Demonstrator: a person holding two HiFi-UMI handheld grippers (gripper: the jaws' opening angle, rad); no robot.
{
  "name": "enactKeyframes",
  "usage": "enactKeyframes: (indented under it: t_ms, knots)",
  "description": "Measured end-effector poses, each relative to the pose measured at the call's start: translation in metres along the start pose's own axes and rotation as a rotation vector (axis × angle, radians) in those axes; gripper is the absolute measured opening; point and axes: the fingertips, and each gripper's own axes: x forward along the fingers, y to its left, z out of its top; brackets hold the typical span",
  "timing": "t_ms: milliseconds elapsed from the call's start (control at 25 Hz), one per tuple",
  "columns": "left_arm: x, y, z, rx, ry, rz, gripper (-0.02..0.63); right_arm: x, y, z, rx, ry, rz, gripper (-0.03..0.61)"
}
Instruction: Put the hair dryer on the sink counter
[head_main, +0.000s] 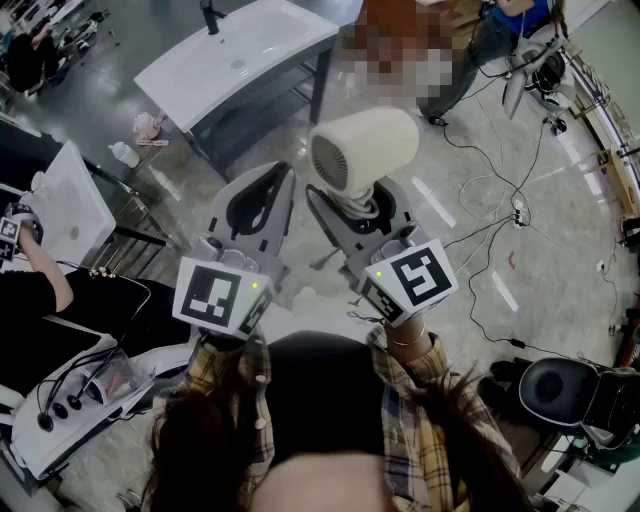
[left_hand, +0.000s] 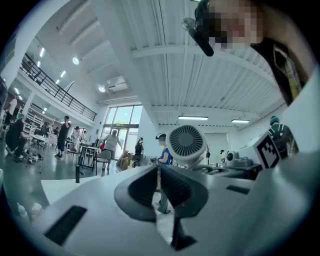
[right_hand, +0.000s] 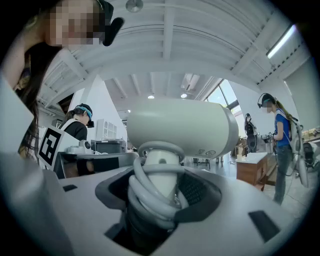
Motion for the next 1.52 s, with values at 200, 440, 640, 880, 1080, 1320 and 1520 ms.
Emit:
enactKeyframes:
  t_ms: [200, 440, 640, 880, 1080, 1320, 1520]
  knots:
    - [0.006, -0.004, 0.000, 0.005, 0.000, 0.001, 0.031, -0.003, -0.006, -0.001, 0.000, -0.002, 0.003, 0.249]
    - [0.009, -0.008, -0.002, 0.004, -0.005, 0.015, 0.032, -0.008, -0.009, -0.005, 0.010, 0.012, 0.017, 0.250]
    - [0.007, -0.013, -0.007, 0.001, 0.002, 0.047, 0.032, -0.014, -0.013, -0.008, 0.013, 0.018, 0.048, 0.250]
    - [0.007, -0.002, -0.010, -0.008, 0.011, 0.097, 0.032, -0.009, -0.014, -0.016, 0.022, 0.049, 0.086, 0.250]
    - [0.011, 0.022, -0.012, 0.000, 0.015, 0.125, 0.032, 0.012, -0.018, -0.021, 0.033, 0.054, 0.101, 0.250]
    - [0.035, 0.064, -0.013, 0.000, 0.004, 0.123, 0.031, 0.055, -0.033, -0.023, 0.026, 0.058, 0.094, 0.250]
    - [0.072, 0.105, -0.011, 0.013, 0.008, 0.100, 0.031, 0.100, -0.058, -0.022, 0.021, 0.066, 0.078, 0.250]
